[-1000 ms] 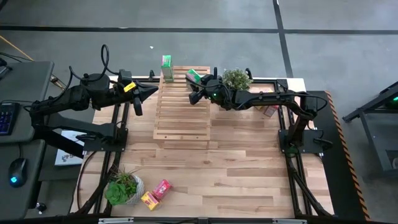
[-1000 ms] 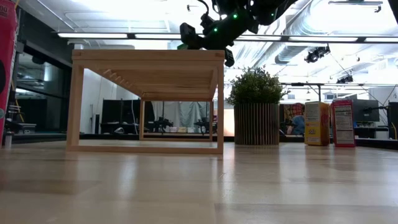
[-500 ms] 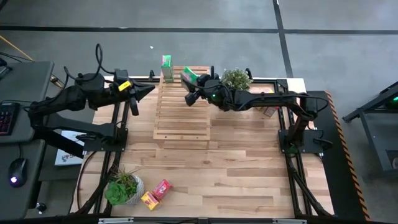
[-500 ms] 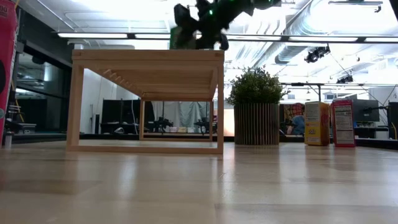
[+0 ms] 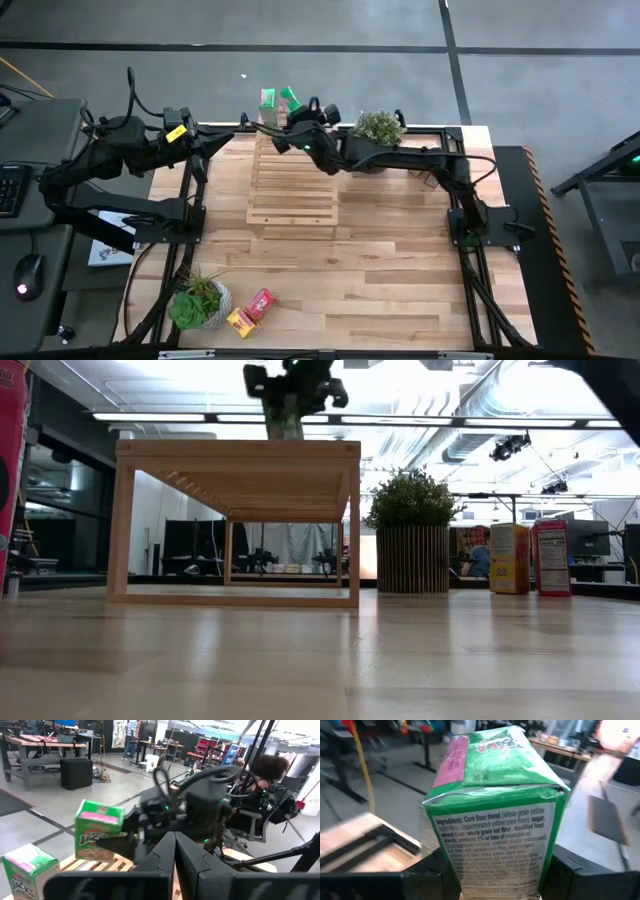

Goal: Stack cereal on shelf
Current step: Put the green cereal box on the shelf aligned with the other green cereal box

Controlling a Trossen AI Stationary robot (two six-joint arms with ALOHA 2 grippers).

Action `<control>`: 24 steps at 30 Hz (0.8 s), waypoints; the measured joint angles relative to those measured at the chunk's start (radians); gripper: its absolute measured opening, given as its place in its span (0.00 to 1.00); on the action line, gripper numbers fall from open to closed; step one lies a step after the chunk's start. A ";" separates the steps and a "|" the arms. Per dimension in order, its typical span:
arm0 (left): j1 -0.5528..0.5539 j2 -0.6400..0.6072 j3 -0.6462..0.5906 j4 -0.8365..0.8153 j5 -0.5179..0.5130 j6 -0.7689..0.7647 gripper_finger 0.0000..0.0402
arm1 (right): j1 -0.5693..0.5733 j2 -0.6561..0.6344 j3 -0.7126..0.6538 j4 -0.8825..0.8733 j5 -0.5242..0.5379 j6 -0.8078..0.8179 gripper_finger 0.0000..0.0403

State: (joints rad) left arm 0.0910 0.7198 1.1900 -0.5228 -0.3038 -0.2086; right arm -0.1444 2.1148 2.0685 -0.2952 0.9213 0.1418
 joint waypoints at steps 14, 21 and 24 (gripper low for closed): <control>0.000 0.000 0.000 0.027 -0.004 -0.112 0.00 | -0.053 0.126 0.174 -0.145 -0.028 0.278 0.47; 0.000 0.000 0.000 0.027 -0.020 -0.111 0.00 | -0.081 0.126 0.174 -0.201 -0.041 0.410 0.47; 0.000 0.000 0.000 0.027 -0.023 -0.099 0.00 | -0.092 0.126 0.174 -0.197 -0.042 0.427 0.47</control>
State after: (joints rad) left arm 0.0910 0.7197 1.1900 -0.4953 -0.3267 -0.3074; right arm -0.2364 2.2406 2.2429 -0.4920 0.8795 0.5686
